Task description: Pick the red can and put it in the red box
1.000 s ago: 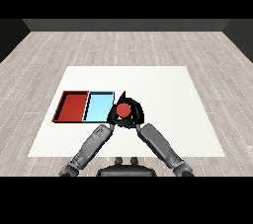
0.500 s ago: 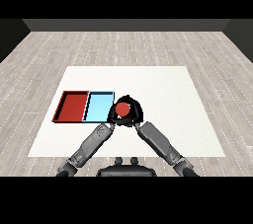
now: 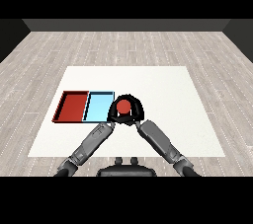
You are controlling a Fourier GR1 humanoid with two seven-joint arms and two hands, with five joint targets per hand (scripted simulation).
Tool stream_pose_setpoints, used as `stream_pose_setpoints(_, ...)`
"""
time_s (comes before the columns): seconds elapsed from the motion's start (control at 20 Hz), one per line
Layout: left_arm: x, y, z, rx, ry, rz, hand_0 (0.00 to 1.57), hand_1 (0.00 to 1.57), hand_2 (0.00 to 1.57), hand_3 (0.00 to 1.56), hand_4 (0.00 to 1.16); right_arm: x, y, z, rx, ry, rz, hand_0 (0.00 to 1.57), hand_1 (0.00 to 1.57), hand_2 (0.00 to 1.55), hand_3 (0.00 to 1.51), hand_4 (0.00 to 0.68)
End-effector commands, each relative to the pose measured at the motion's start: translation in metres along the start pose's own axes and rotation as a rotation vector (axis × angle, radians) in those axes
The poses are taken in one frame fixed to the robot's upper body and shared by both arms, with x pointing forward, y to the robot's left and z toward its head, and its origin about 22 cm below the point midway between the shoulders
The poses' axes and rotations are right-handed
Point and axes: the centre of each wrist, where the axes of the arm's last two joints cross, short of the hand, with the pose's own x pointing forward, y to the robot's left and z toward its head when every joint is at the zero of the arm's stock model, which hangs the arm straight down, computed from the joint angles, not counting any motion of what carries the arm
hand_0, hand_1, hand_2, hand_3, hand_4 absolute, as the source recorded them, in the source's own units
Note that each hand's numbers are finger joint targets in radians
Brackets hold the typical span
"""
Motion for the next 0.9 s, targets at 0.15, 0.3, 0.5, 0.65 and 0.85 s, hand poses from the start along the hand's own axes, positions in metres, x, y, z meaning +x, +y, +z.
stream_pose_setpoints(0.15, 0.003, -0.031, 0.006, -0.018, 0.004, 0.025, 1.57, 1.57, 1.52, 1.43, 0.88, 0.007, -0.009, -0.004, 0.017, -0.025, -0.017, 1.52, 1.52, 1.46, 1.40, 0.544)
stream_pose_setpoints(0.3, 0.002, -0.011, -0.006, -0.004, -0.011, 0.046, 1.57, 1.57, 1.53, 1.42, 0.91, 0.002, 0.017, -0.011, 0.027, -0.035, -0.013, 1.51, 1.51, 1.46, 1.40, 0.547)
stream_pose_setpoints(0.5, 0.004, -0.003, -0.004, 0.004, -0.033, 0.076, 1.57, 1.57, 1.56, 1.49, 1.12, 0.014, 0.007, 0.005, 0.030, 0.016, -0.108, 1.25, 1.25, 1.26, 1.20, 0.000)
stream_pose_setpoints(0.65, 0.003, -0.016, 0.005, 0.008, -0.023, 0.064, 1.57, 1.57, 1.57, 1.49, 1.14, 0.012, 0.006, 0.004, 0.063, -0.029, -0.067, 0.00, 0.00, 0.00, 0.00, 0.000)
stream_pose_setpoints(0.85, 0.011, -0.013, 0.012, 0.008, -0.025, 0.061, 1.57, 1.57, 1.57, 1.49, 1.14, 0.024, 0.004, 0.007, 0.070, -0.041, -0.060, 0.00, 0.00, 0.00, 0.00, 0.000)
